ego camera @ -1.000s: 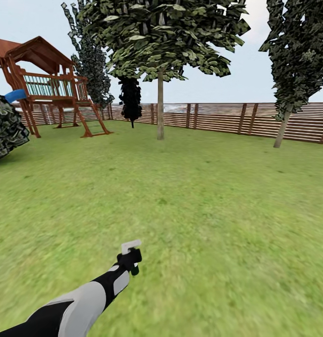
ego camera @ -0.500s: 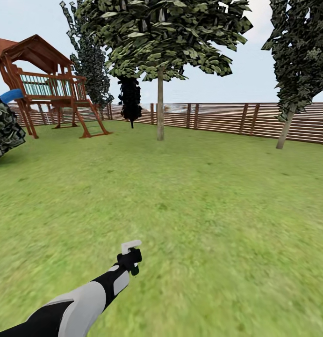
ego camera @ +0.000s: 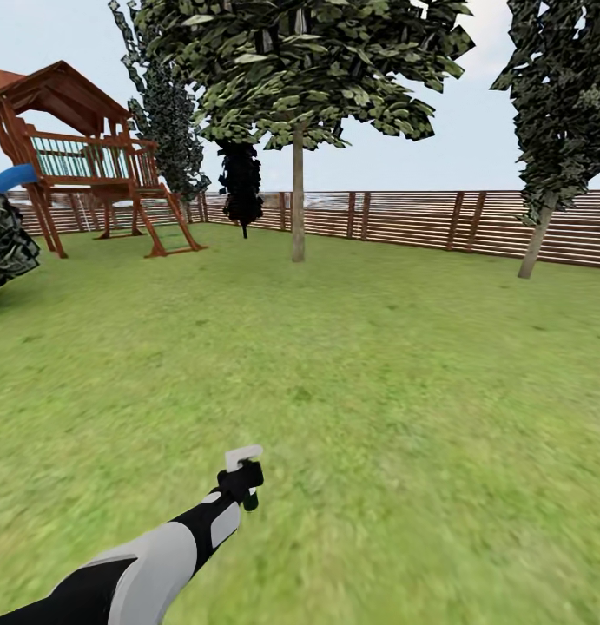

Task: In the garden, pick up the pesticide atomizer on the floor and spray pesticide onto both trees until each tree trunk is fully covered.

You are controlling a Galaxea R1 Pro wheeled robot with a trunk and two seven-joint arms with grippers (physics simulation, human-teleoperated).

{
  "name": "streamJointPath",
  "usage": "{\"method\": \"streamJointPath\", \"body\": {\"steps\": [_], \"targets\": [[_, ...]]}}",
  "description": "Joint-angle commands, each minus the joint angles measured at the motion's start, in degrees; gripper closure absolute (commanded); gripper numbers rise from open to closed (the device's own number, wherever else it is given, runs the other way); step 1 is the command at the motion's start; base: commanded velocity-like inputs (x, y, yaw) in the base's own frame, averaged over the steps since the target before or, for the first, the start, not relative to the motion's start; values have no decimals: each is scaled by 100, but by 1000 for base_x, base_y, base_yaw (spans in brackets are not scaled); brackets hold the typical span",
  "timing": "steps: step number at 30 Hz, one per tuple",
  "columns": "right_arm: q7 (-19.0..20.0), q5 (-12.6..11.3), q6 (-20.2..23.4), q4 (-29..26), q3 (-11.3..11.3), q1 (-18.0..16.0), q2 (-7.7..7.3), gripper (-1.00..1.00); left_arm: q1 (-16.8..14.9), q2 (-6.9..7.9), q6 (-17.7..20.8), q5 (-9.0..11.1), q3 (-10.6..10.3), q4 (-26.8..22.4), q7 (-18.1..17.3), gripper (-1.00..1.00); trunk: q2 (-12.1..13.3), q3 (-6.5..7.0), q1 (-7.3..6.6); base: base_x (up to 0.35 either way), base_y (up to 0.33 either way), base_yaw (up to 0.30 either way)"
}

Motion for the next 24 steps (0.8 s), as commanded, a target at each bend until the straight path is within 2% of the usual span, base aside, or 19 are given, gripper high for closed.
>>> {"method": "streamJointPath", "body": {"steps": [1, 24], "targets": [[2, 25, -25, 6, -43, -4, 2, -100, -4, -1, -19, 22, 7, 5, -1, 100, -3, -6, 3, 350, 0, 0], [3, 25, -25, 7, -43, -4, 2, -100, -5, -1, -19, 22, 8, 5, -4, 100, -3, -6, 3, 350, 0, 0]]}}
